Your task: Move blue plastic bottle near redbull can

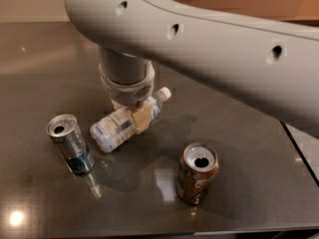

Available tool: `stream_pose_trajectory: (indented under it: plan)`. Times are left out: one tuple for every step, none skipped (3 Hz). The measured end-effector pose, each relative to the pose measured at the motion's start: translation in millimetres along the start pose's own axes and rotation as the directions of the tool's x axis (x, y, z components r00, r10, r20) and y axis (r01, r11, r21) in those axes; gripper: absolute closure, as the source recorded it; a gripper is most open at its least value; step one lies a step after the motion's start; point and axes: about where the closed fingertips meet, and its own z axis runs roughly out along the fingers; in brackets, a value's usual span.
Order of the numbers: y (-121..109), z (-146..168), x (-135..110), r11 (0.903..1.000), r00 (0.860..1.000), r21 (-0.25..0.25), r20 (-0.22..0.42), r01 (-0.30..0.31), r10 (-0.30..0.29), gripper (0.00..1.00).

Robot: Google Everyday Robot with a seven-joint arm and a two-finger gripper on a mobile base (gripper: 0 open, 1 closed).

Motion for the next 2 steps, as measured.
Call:
stream_pose_trajectory:
  plan:
    - [-3.1, 2.2, -13.9, 0.9984, 0.999, -0.022, 0.018, 0.052, -0.052, 0.59]
    - [-5.0, 5.7, -19.5, 0.9969, 0.997, -0.04, 0.036, 0.068, -0.066, 0.35]
